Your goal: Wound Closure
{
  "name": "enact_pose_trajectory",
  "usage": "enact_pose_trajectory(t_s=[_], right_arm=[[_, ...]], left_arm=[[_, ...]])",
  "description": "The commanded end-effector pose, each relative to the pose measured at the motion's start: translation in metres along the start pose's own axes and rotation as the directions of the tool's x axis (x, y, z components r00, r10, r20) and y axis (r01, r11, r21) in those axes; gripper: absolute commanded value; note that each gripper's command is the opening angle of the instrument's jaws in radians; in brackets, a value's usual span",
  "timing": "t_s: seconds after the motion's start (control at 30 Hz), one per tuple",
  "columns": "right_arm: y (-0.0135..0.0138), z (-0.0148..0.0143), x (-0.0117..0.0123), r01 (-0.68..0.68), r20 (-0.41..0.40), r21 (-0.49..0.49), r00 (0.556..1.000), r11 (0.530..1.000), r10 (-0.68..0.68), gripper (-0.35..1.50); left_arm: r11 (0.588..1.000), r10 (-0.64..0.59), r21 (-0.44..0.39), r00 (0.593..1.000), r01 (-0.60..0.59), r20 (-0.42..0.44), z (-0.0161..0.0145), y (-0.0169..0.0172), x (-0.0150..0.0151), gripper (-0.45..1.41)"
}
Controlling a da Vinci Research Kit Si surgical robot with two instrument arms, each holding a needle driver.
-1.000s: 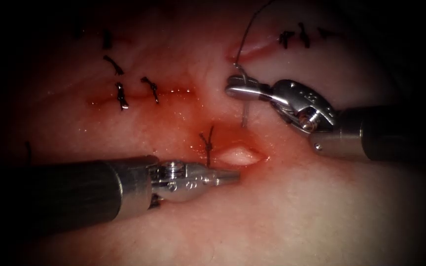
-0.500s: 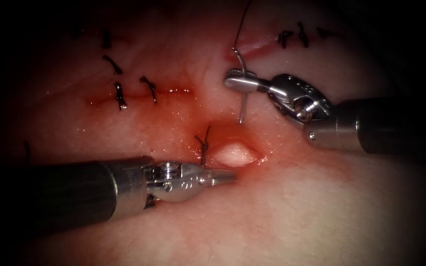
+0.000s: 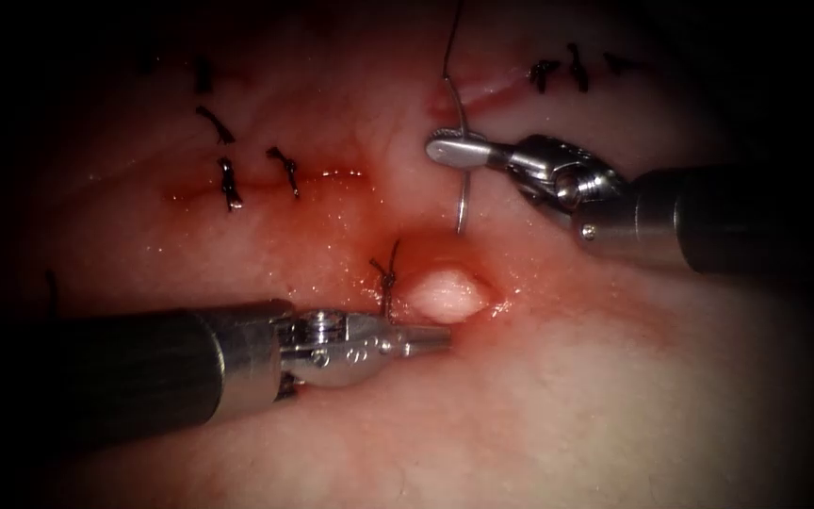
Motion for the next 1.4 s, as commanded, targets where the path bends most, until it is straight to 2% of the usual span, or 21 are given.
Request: enact_pose_trajectory(t_s=[0.03, 0.17, 0.23, 0.27, 0.3, 0.33, 0.4, 0.57, 0.8, 0.9, 1.13, 1.17, 1.27, 1.4], right_arm=[[0.0001, 0.0015, 0.0004, 0.000, -0.005, 0.001, 1.000, 1.000, 0.000, -0.35], [0.0002, 0.0016, 0.0007, -0.002, -0.007, -0.001, 1.000, 1.000, 0.002, -0.35], [0.0002, 0.0017, 0.0009, 0.062, -0.013, -0.007, 0.998, 0.998, -0.062, -0.35], [0.0001, 0.0017, 0.0012, 0.160, -0.015, -0.003, 0.987, 0.987, -0.160, -0.35], [0.0001, 0.0017, 0.0012, 0.160, -0.015, -0.003, 0.987, 0.987, -0.160, -0.35], [0.0001, 0.0018, 0.0013, 0.246, -0.020, 0.006, 0.969, 0.969, -0.245, -0.35], [0.0000, 0.0019, 0.0011, 0.309, -0.016, 0.025, 0.951, 0.951, -0.309, -0.35], [-0.0001, 0.0020, 0.0006, 0.317, -0.020, 0.026, 0.948, 0.948, -0.317, -0.35], [0.0004, 0.0021, 0.0021, 0.301, -0.028, 0.008, 0.953, 0.954, -0.300, -0.35], [0.0006, 0.0022, 0.0021, 0.134, -0.026, -0.021, 0.991, 0.991, -0.135, -0.35], [0.0004, 0.0024, 0.0016, -0.005, -0.022, -0.018, 1.000, 1.000, 0.005, -0.35], [0.0003, 0.0026, 0.0013, -0.081, -0.021, -0.019, 0.997, 0.997, 0.080, -0.35], [0.0003, 0.0030, 0.0006, -0.169, -0.010, -0.010, 0.986, 0.986, 0.169, -0.35], [0.0002, 0.0033, -0.0007, -0.341, 0.012, 0.000, 0.940, 0.940, 0.341, -0.35]], left_arm=[[1.000, 0.001, 0.001, 1.000, -0.001, -0.001, 0.0007, -0.0002, 0.0001, -0.28], [1.000, 0.001, 0.001, 1.000, -0.001, -0.001, 0.0007, -0.0002, 0.0002, -0.28], [1.000, 0.001, 0.002, 1.000, -0.001, -0.001, 0.0007, -0.0002, 0.0002, -0.28], [1.000, 0.001, 0.002, 1.000, -0.001, -0.001, 0.0007, -0.0002, 0.0002, -0.28], [1.000, 0.001, 0.002, 1.000, -0.001, -0.001, 0.0007, -0.0002, 0.0002, -0.28], [1.000, 0.001, 0.002, 1.000, -0.001, -0.001, 0.0007, -0.0002, 0.0002, -0.28], [1.000, 0.001, 0.002, 1.000, -0.001, 0.000, 0.0007, -0.0002, 0.0002, -0.28], [1.000, 0.001, 0.002, 1.000, -0.001, 0.000, 0.0007, -0.0001, 0.0003, -0.30], [1.000, 0.002, -0.002, 1.000, -0.002, 0.001, 0.0005, 0.0000, 0.0002, -0.32], [1.000, 0.005, -0.006, 1.000, -0.005, 0.001, 0.0003, 0.0002, 0.0000, -0.32], [1.000, 0.007, -0.006, 1.000, -0.007, 0.003, 0.0001, 0.0003, -0.0002, -0.33], [1.000, 0.007, -0.006, 1.000, -0.007, 0.003, 0.0001, 0.0003, -0.0002, -0.33], [1.000, 0.007, -0.006, 1.000, -0.007, 0.002, 0.0001, 0.0003, -0.0002, -0.33], [1.000, 0.007, -0.006, 1.000, -0.007, 0.002, 0.0001, 0.0003, -0.0002, -0.33]])
